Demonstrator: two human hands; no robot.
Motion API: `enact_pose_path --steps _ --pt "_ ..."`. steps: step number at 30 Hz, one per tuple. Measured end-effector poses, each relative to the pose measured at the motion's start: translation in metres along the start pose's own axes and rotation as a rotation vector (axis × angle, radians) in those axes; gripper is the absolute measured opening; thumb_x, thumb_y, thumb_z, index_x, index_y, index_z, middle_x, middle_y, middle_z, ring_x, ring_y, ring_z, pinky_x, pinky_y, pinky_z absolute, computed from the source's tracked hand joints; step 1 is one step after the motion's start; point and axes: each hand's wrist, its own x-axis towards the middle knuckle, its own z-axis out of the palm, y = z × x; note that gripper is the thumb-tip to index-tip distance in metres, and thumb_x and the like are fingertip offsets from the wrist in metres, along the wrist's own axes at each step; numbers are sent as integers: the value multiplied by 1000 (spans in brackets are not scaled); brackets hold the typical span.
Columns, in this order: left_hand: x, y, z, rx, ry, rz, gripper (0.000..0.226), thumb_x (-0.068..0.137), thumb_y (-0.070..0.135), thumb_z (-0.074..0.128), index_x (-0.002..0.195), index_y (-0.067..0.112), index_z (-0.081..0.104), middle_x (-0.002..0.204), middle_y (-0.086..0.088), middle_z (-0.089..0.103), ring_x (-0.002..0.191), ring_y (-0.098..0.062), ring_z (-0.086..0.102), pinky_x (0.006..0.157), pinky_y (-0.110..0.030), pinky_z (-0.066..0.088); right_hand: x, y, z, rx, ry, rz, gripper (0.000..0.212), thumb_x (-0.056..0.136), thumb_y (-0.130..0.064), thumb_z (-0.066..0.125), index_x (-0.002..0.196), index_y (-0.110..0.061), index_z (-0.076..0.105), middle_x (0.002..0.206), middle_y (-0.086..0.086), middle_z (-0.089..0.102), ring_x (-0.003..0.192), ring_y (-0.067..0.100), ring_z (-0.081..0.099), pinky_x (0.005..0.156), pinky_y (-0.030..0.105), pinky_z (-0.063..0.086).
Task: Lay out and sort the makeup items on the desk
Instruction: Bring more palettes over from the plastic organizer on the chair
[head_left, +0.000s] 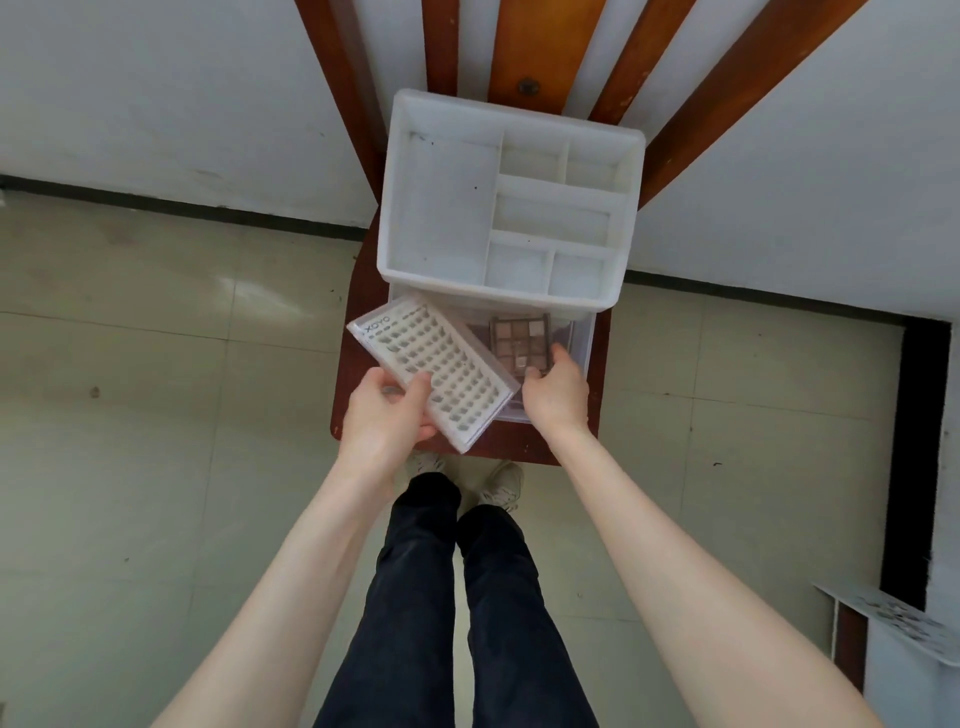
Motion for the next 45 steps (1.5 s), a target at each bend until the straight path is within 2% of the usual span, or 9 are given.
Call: enact_pose_path --steps 4,10,16,19,23,27,30,36,45 --pt "-1 -5 -24 135 64 141 6 92 27 53 86 27 55 87 -4 66 78 -14 67 83 -40 54 -3 -4 5 -210 32 -87 57 96 -24 50 143 -2 26 143 14 35 132 29 35 105 38 31" --pt "2 -16 -38 -7 60 104 11 94 24 52 100 17 59 86 3 66 73 -6 67 78 -28 54 8 -17 26 -321 153 -83 84 82 -43 66 139 3 26 141 19 28 130 34 29 107 42 30" --pt "8 -22 -47 -102 0 36 20 96 25 47 105 10 58 101 -2 69 88 -15 68 88 -31 51 12 -23 31 -262 191 105 81 74 -42 75 131 -1 34 137 19 40 129 34 32 102 44 32" --pt "9 -22 -50 -123 -9 49 20 96 24 46 105 11 58 101 -2 69 88 -14 68 83 -28 51 13 -22 31 -254 198 100 61 82 -38 68 125 -3 43 130 15 50 125 32 39 100 43 35" --pt "8 -20 -53 -208 -23 35 20 97 22 43 105 11 58 101 -1 69 85 -11 66 78 -27 50 -3 -22 18 40 130 59 36 93 -26 53 119 -2 52 119 13 57 114 31 52 89 37 43" --pt "4 -18 -52 -311 -9 11 22 100 19 32 103 14 53 102 0 64 91 -11 62 88 -30 48 -33 -6 -6 367 121 52 18 96 -22 49 106 -11 58 105 5 62 101 24 58 81 31 42" --pt "3 -17 -48 -460 37 -20 25 101 16 25 116 13 45 103 3 61 94 -10 60 87 -27 45 -42 14 -23 764 197 206 16 97 -16 46 108 -13 58 109 6 64 87 13 59 89 32 45" --pt "4 -10 -36 -722 41 -120 34 102 10 25 135 11 34 104 -4 58 100 -20 57 101 -40 43 -38 31 -41 1285 106 563 38 99 -9 36 137 -11 38 139 13 44 130 28 40 112 42 27" --pt "16 13 -24 -832 88 -147 38 101 12 26 138 11 33 114 -9 54 103 -26 56 96 -45 45 -33 0 -50 1493 95 601 41 100 -9 31 140 -7 36 140 18 43 130 34 41 111 46 26"
